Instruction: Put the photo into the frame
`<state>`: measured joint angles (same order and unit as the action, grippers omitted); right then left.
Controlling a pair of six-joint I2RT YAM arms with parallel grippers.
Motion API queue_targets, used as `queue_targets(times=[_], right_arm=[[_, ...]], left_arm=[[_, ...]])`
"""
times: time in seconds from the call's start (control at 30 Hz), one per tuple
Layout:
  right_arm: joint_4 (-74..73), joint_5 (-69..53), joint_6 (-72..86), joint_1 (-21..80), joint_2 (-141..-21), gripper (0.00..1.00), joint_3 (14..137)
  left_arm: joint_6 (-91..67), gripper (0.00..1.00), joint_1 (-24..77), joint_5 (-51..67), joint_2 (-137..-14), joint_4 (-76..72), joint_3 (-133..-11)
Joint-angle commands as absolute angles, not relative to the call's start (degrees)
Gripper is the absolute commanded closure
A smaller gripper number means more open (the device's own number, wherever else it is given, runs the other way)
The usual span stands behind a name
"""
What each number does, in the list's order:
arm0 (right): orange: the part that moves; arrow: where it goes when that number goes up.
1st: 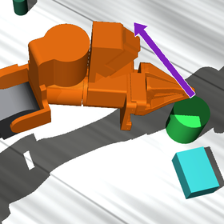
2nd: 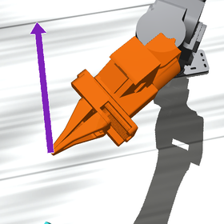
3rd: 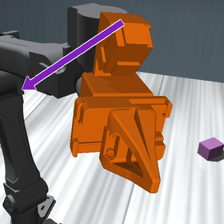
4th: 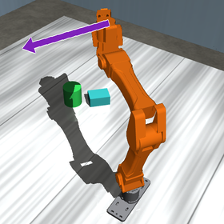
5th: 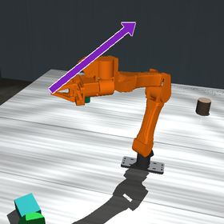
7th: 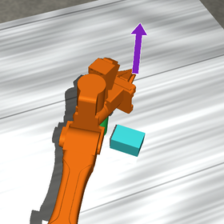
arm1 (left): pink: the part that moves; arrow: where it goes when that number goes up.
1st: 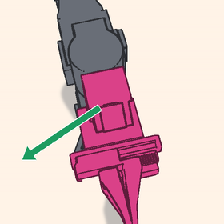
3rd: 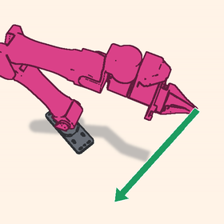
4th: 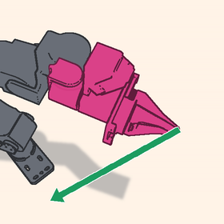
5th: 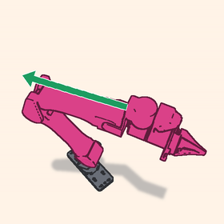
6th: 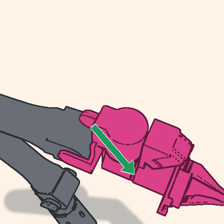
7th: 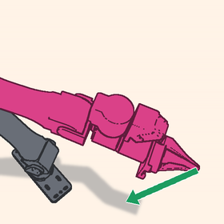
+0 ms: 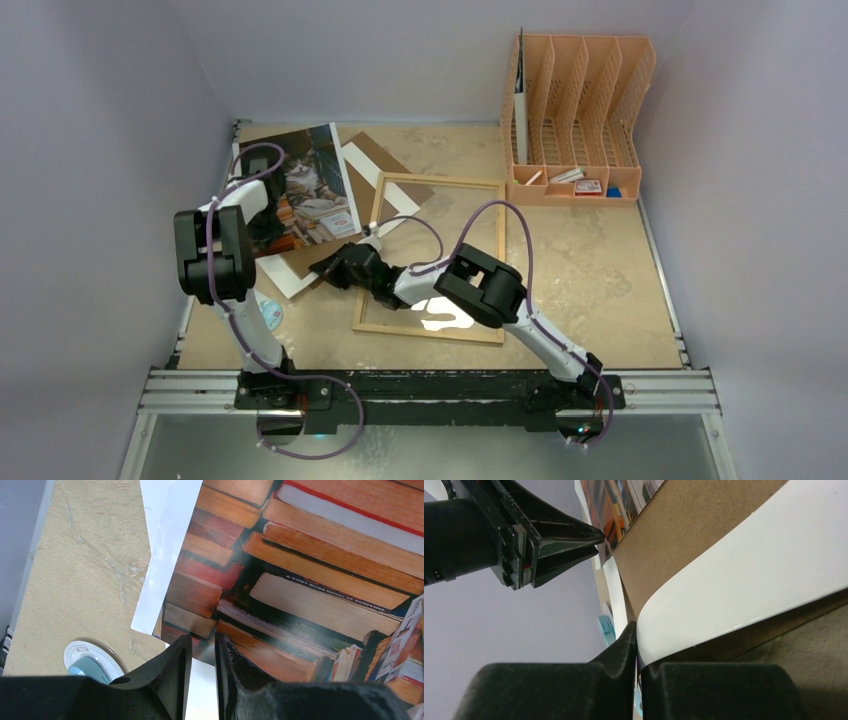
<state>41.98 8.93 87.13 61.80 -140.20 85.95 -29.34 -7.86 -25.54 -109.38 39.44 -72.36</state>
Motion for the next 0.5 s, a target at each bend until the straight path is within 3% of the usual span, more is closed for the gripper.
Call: queue_targets(times=[0.0,0.23,0.47], right_arm=[[39.5,11.1,83.8,61.6,-138.1,0.99,87.2],[33.1,7.4,73.6,61.8,-132.3,1.00,87.5],[31.6,-2.6,71.1,61.1,-127.3,1.00,86.7]], left_arm=[[-30.5,0.73,-8.8,-24.0,-109.6,43.8,-73.0],[-31.5,0.68,-8.8,-28.7,-101.7,47.3,-80.6],[-30.4,0.48,-8.8,-27.4,-98.6,50.8,-87.9]])
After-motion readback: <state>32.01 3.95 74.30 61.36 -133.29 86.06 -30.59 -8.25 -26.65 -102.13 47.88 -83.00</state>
